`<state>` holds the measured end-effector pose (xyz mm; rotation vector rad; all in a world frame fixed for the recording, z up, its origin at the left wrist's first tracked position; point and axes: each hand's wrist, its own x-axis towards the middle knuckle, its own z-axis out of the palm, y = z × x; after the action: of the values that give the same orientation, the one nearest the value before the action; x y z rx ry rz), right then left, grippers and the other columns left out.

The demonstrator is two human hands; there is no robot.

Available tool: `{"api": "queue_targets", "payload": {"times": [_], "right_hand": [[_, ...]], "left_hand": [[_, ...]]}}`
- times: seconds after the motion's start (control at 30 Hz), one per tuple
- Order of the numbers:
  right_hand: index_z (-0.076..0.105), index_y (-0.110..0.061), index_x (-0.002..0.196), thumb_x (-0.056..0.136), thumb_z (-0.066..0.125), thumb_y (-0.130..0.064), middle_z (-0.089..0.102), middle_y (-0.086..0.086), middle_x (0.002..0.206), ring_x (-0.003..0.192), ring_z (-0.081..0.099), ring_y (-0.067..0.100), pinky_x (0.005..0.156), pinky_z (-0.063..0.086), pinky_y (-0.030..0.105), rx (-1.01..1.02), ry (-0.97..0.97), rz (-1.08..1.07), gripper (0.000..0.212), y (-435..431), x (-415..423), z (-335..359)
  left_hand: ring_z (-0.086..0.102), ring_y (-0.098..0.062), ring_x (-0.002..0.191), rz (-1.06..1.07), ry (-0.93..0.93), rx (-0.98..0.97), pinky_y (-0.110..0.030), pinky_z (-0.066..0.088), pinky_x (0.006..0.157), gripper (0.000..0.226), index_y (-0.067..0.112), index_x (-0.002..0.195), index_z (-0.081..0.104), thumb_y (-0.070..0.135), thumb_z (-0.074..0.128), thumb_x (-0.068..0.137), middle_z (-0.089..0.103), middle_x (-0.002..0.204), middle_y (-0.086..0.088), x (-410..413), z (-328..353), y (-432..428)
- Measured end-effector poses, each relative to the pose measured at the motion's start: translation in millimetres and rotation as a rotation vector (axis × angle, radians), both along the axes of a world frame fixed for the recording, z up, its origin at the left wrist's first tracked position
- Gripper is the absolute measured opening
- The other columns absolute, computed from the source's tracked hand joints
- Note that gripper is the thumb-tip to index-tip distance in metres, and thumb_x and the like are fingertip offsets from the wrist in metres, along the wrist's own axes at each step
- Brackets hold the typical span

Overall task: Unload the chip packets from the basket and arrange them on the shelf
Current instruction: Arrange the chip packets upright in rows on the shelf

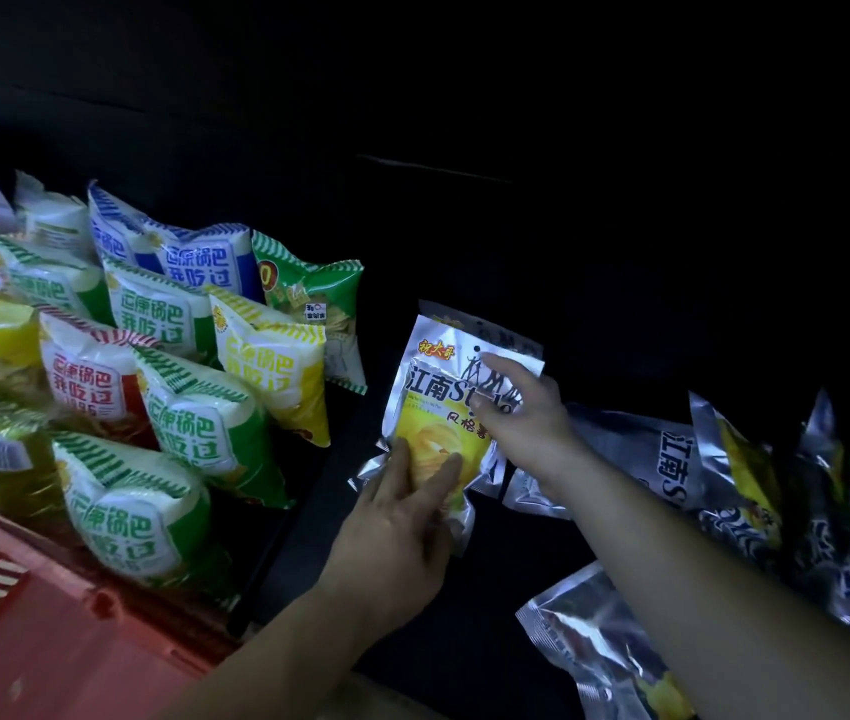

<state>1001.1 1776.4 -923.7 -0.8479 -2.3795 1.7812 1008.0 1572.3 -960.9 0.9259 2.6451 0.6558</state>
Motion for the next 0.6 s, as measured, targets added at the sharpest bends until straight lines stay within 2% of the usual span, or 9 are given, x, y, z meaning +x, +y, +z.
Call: {"api": "queue_targets", "payload": {"times": [0.1,0.17,0.23,0.3,0.4,0.47,0.5,0.57,0.6], "right_hand": [[0.056,-0.052,0.136,0.098,0.067,-0.023,0.024,-0.012,0.144,0.127,0.040,0.005,0.079,0.038,-0.001,0.095,0.079,0.078,0.049,-6,11,-1],[0.056,-0.049,0.137,0.097,0.067,-0.016,0.021,-0.015,0.147,0.137,0.033,0.002,0.087,0.040,0.000,0.157,0.112,0.109,0.053,-11,17,0],[0.054,-0.044,0.141,0.097,0.065,-0.008,0.018,-0.017,0.150,0.134,0.032,-0.001,0.081,0.039,-0.004,0.213,0.120,0.118,0.057,-13,20,2],[0.047,-0.033,0.149,0.097,0.062,-0.002,0.017,-0.018,0.152,0.132,0.028,-0.005,0.077,0.031,-0.010,0.289,0.143,0.135,0.063,-12,21,7],[0.040,-0.022,0.155,0.093,0.061,0.006,0.020,-0.015,0.153,0.131,0.028,-0.011,0.085,0.039,-0.003,0.449,0.249,0.127,0.071,-6,17,15],[0.043,-0.022,0.153,0.091,0.064,0.006,0.019,-0.011,0.156,0.138,0.027,-0.007,0.096,0.039,0.001,0.515,0.308,0.134,0.071,-1,15,16],[0.046,-0.024,0.151,0.091,0.067,0.004,0.015,-0.010,0.160,0.143,0.024,-0.003,0.099,0.035,-0.001,0.514,0.305,0.144,0.070,2,15,14],[0.050,-0.032,0.148,0.092,0.071,-0.003,0.001,-0.012,0.166,0.150,0.017,0.005,0.095,0.025,-0.008,0.430,0.252,0.130,0.067,5,20,10],[0.051,-0.035,0.146,0.092,0.073,-0.006,-0.004,-0.014,0.167,0.153,0.014,0.008,0.097,0.024,-0.006,0.393,0.240,0.096,0.065,4,24,7]], "left_hand": [[0.024,-0.035,0.153,-0.014,-0.035,0.033,-0.034,0.036,0.114,0.068,0.056,0.154,0.020,0.034,0.055,0.099,0.006,0.170,-0.016,1,1,2],[0.024,-0.034,0.153,-0.025,-0.037,0.063,-0.033,0.038,0.111,0.070,0.055,0.154,0.020,0.026,0.052,0.099,0.005,0.170,-0.017,2,3,5],[0.028,-0.034,0.152,-0.002,-0.035,0.107,-0.034,0.046,0.104,0.070,0.053,0.155,0.024,0.023,0.051,0.097,0.008,0.170,-0.017,3,1,6],[0.032,-0.034,0.150,0.034,-0.019,0.151,-0.037,0.053,0.098,0.072,0.054,0.155,0.023,0.024,0.052,0.096,0.009,0.170,-0.016,2,-2,10],[0.029,-0.035,0.151,0.029,0.006,0.187,-0.038,0.050,0.103,0.081,0.053,0.156,0.012,0.025,0.056,0.094,0.002,0.171,-0.014,2,-4,21],[0.022,-0.033,0.153,0.028,0.029,0.132,-0.038,0.045,0.109,0.087,0.052,0.158,0.003,0.030,0.058,0.094,-0.004,0.171,-0.009,-2,-6,26],[0.021,-0.033,0.153,0.031,0.055,0.078,-0.042,0.044,0.110,0.088,0.052,0.158,0.000,0.033,0.057,0.094,-0.006,0.171,-0.007,-4,-6,28],[0.021,-0.035,0.151,0.048,0.103,-0.037,-0.047,0.040,0.111,0.086,0.051,0.158,-0.004,0.036,0.053,0.094,-0.006,0.171,-0.004,-7,-6,30],[0.019,-0.035,0.151,0.061,0.119,-0.085,-0.048,0.037,0.112,0.085,0.051,0.157,-0.005,0.036,0.051,0.095,-0.007,0.171,-0.004,-9,-6,30]]}}
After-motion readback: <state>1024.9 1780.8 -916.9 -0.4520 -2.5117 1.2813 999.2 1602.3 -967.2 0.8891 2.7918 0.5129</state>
